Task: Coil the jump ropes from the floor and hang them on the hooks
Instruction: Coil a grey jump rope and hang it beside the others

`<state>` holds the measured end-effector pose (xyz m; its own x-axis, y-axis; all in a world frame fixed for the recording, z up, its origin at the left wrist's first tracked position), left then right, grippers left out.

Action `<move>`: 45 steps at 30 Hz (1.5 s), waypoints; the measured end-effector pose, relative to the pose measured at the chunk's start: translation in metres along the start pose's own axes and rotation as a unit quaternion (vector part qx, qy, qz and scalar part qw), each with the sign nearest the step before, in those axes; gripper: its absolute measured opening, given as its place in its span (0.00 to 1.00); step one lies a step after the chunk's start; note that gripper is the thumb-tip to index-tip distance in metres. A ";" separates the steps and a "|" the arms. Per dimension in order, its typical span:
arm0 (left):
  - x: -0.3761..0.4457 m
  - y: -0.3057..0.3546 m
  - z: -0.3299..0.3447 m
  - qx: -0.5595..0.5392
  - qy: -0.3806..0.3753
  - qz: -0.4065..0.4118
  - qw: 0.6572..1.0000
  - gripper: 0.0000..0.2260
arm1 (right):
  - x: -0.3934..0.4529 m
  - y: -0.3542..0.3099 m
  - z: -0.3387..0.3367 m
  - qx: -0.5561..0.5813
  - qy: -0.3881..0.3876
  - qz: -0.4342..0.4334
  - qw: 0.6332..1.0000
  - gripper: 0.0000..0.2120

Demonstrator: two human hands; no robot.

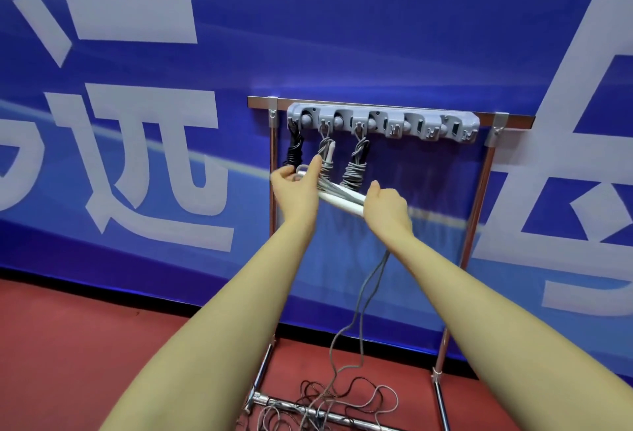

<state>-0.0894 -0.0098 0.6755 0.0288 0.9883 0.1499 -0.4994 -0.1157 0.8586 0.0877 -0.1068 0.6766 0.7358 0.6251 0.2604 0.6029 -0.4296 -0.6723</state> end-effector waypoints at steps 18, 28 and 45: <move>-0.058 0.001 0.065 0.734 -0.304 0.409 0.449 0.10 | -0.017 -0.027 -0.006 -0.058 -0.079 -0.188 0.977 0.21; -0.027 -0.008 0.037 0.774 -0.302 0.348 0.434 0.12 | -0.021 -0.004 0.018 -0.063 -0.154 -0.241 0.956 0.14; -0.025 0.017 0.048 0.653 -0.255 0.290 0.652 0.08 | -0.022 -0.022 -0.004 0.029 -0.088 -0.209 0.974 0.06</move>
<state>-0.0575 -0.0414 0.7099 0.6133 0.6171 0.4930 0.5980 -0.7705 0.2205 0.0601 -0.1137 0.6883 0.3631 0.8414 0.4002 0.8162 -0.0801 -0.5722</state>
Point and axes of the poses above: each hand's wrist, its own x-axis towards the middle knuckle, its own z-axis out of the palm, y = z × x, the point moved 10 cm from there along x, towards the middle knuckle, and after that the axes turned 8 degrees about -x, right-handed, at the moved point
